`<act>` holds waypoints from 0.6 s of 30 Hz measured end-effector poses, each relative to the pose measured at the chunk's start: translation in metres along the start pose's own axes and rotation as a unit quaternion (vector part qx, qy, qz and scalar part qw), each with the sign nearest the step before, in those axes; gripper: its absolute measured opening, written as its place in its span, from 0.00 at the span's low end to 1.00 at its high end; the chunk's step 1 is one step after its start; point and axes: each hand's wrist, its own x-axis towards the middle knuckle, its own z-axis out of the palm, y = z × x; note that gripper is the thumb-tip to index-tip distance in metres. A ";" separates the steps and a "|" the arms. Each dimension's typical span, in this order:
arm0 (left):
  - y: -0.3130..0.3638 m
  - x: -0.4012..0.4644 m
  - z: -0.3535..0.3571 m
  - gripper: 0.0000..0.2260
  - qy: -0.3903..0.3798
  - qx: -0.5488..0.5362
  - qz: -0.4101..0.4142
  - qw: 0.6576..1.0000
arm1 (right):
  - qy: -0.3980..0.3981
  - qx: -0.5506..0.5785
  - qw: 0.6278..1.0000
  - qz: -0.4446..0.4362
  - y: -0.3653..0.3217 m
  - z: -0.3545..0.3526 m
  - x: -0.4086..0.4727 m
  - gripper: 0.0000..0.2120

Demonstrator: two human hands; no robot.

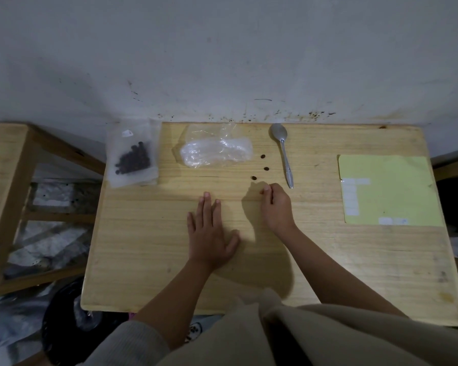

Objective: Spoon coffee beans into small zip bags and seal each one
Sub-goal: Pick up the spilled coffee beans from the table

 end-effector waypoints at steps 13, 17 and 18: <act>0.001 0.001 0.001 0.38 0.004 0.013 -0.005 1.000 | -0.024 0.095 0.990 0.101 0.017 -0.007 -0.011 0.17; 0.002 0.001 0.001 0.38 0.000 0.010 -0.005 1.000 | -0.042 0.232 0.955 0.178 0.012 -0.016 -0.012 0.18; 0.002 0.000 0.001 0.38 -0.001 0.008 -0.004 1.000 | -0.039 0.260 0.945 0.194 0.010 -0.019 -0.012 0.19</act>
